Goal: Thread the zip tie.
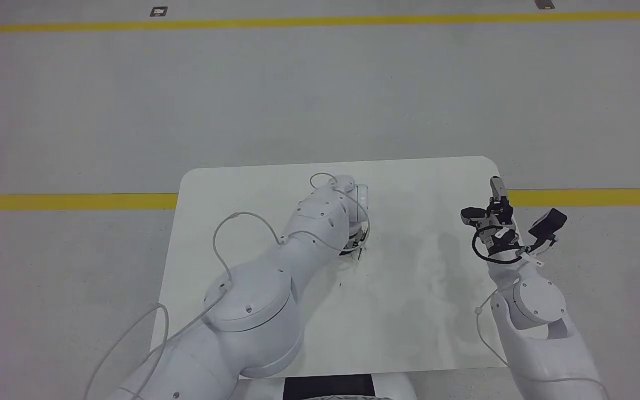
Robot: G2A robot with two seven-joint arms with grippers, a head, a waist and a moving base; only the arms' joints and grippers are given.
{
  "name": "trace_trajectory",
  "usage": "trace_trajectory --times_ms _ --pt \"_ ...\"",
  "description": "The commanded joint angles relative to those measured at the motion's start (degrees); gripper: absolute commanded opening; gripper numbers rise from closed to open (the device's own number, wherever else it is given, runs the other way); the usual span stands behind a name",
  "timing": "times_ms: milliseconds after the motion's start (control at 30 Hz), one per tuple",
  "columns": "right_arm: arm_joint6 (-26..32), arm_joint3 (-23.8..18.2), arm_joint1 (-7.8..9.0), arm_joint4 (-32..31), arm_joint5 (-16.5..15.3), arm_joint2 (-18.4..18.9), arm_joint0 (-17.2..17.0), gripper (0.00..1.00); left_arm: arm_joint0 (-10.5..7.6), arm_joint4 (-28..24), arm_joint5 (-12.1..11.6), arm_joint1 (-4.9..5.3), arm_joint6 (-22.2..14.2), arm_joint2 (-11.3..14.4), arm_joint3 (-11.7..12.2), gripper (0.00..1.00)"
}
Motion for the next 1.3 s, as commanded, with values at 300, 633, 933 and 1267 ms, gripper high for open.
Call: trace_trajectory --times_ms 300,633,933,1267 --pt "0.00 0.00 0.00 0.00 0.00 0.00 0.00 1.00 0.13 -0.23 0.00 0.00 0.29 0.09 0.18 0.00" --pt "0.00 0.00 0.00 0.00 0.00 0.00 0.00 1.00 -0.43 -0.87 0.00 0.00 0.29 -0.24 0.01 0.00" --pt "0.00 0.00 0.00 0.00 0.00 0.00 0.00 1.00 -1.68 -0.96 0.00 0.10 -3.52 -1.04 -0.87 0.00" --pt "0.00 0.00 0.00 0.00 0.00 0.00 0.00 1.00 -3.00 -0.70 0.00 0.19 -9.27 -1.88 -0.77 0.00"
